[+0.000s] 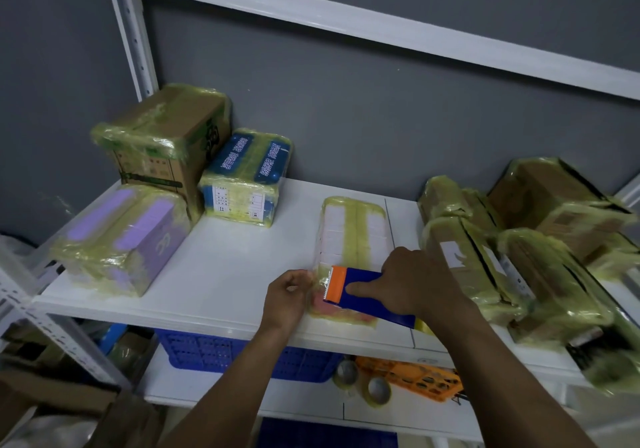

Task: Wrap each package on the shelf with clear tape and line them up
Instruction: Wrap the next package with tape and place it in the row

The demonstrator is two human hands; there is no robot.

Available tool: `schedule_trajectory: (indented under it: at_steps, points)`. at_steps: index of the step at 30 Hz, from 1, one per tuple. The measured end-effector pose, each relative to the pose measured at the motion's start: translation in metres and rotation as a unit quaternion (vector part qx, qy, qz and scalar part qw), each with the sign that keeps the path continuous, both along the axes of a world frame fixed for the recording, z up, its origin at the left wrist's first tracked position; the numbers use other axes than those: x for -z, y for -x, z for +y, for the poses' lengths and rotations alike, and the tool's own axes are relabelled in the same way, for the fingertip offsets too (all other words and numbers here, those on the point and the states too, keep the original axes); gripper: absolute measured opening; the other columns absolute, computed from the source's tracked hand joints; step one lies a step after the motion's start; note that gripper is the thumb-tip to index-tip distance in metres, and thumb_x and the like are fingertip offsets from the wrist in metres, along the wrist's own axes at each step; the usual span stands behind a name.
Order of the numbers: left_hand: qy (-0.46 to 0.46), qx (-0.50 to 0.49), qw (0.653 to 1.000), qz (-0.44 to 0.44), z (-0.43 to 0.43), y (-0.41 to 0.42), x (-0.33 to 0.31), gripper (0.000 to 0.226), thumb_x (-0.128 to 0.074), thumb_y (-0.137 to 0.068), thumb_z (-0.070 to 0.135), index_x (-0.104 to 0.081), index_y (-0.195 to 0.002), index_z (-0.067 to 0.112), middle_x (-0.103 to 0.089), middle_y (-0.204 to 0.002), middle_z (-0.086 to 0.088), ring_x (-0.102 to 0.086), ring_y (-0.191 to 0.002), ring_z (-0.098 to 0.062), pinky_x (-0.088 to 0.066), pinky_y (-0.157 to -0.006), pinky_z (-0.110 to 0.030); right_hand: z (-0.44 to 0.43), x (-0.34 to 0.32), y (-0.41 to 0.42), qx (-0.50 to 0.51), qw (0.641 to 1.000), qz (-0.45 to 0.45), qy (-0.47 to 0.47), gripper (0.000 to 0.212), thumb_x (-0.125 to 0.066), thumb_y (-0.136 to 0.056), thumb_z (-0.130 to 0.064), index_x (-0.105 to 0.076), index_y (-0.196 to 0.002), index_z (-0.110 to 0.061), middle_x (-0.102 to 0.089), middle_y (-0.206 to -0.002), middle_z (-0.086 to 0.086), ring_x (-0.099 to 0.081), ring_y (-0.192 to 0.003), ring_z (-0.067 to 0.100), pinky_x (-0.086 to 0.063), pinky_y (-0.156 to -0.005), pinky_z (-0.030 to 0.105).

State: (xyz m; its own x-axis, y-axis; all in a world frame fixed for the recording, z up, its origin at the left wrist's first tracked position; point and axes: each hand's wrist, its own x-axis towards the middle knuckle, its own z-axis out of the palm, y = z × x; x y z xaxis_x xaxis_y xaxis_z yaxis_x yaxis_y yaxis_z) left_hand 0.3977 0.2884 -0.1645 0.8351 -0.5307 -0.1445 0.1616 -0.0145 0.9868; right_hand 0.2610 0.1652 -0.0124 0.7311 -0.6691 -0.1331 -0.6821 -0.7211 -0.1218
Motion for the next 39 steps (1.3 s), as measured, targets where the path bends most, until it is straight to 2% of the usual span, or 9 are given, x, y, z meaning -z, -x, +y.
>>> schedule_trajectory:
  at_steps: [4,8,15,20,25,31,33,35,39]
  points:
    - [-0.071,-0.004,0.997,-0.039,0.004,0.000,-0.002,0.031,-0.070,-0.094,0.037,-0.060,-0.121,0.026,-0.062,-0.112,0.011,-0.061,-0.101,-0.011,-0.045,-0.076,-0.010,-0.001,0.000,0.002,0.004,1.000,-0.007,-0.011,0.071,-0.065,-0.062,-0.092,-0.048,-0.068,-0.023,-0.053,-0.062,-0.008,-0.057,-0.056,0.011,-0.038,-0.052,0.023]
    - [0.027,-0.014,0.993,-0.117,0.011,0.009,0.003,0.014,-0.065,-0.098,0.025,-0.071,-0.107,0.033,-0.074,-0.100,0.020,-0.068,-0.101,-0.003,-0.050,-0.077,-0.007,-0.002,0.002,0.005,0.004,1.000,-0.012,-0.008,0.073,-0.063,-0.060,-0.094,-0.050,-0.070,-0.023,-0.055,-0.064,-0.008,-0.058,-0.058,0.011,-0.041,-0.054,0.024]
    - [0.044,0.081,0.988,-0.125,0.016,0.026,0.008,0.040,-0.045,-0.102,0.047,-0.057,-0.139,0.037,-0.066,-0.118,0.033,-0.060,-0.115,0.010,-0.047,-0.080,-0.003,-0.001,0.004,0.009,0.005,1.000,-0.021,-0.002,0.074,-0.062,-0.061,-0.094,-0.052,-0.073,-0.022,-0.057,-0.068,-0.007,-0.061,-0.062,0.013,-0.044,-0.056,0.026]
    - [0.016,0.110,0.970,-0.218,0.024,0.008,0.002,0.033,-0.058,-0.097,0.047,-0.057,-0.130,0.045,-0.063,-0.124,0.028,-0.061,-0.116,0.002,-0.052,-0.086,-0.012,0.001,0.006,0.016,0.004,0.999,-0.032,0.004,0.072,-0.064,-0.062,-0.092,-0.053,-0.072,-0.022,-0.058,-0.068,-0.007,-0.061,-0.062,0.012,-0.043,-0.056,0.026]
    - [0.018,0.191,0.921,-0.340,0.016,-0.016,-0.007,0.038,-0.066,-0.093,0.035,-0.060,-0.130,0.044,-0.049,-0.131,0.025,-0.054,-0.126,-0.005,-0.051,-0.098,-0.018,-0.004,0.004,0.026,0.011,0.998,-0.051,-0.019,0.074,-0.067,-0.062,-0.091,-0.062,-0.072,-0.018,-0.063,-0.066,-0.004,-0.064,-0.061,0.012,-0.048,-0.057,0.026]
    - [0.042,0.186,0.892,-0.411,0.010,-0.027,0.000,0.026,-0.076,-0.089,0.034,-0.074,-0.115,0.032,-0.055,-0.134,0.007,-0.055,-0.130,-0.021,-0.054,-0.099,-0.038,-0.008,0.006,0.034,0.010,0.998,-0.059,-0.029,0.070,-0.069,-0.061,-0.090,-0.062,-0.072,-0.021,-0.062,-0.067,-0.006,-0.062,-0.062,0.008,-0.043,-0.055,0.023]
    - [0.030,0.193,0.896,-0.399,0.009,-0.030,-0.001,0.025,-0.073,-0.092,0.035,-0.074,-0.115,0.023,-0.057,-0.133,0.014,-0.053,-0.132,-0.015,-0.050,-0.100,-0.027,-0.009,0.007,0.034,0.008,0.998,-0.061,-0.026,0.070,-0.069,-0.062,-0.090,-0.063,-0.070,-0.021,-0.062,-0.067,-0.006,-0.062,-0.061,0.008,-0.043,-0.054,0.023]
    - [-0.007,0.185,0.867,-0.463,0.010,-0.028,-0.003,0.029,-0.070,-0.094,0.039,-0.071,-0.120,0.025,-0.053,-0.136,0.023,-0.052,-0.129,-0.002,-0.045,-0.102,-0.018,-0.008,0.006,0.035,0.007,0.998,-0.066,-0.023,0.070,-0.069,-0.062,-0.089,-0.062,-0.068,-0.020,-0.061,-0.064,-0.005,-0.062,-0.059,0.008,-0.042,-0.053,0.023]
    - [0.012,0.208,0.876,-0.436,0.011,-0.025,-0.003,0.041,-0.070,-0.090,0.028,-0.069,-0.130,0.018,-0.056,-0.135,0.013,-0.056,-0.126,-0.004,-0.051,-0.101,-0.022,-0.008,0.002,0.035,0.002,0.997,-0.065,-0.035,0.067,-0.071,-0.065,-0.086,-0.065,-0.071,-0.019,-0.064,-0.069,-0.004,-0.064,-0.064,0.010,-0.049,-0.057,0.026]
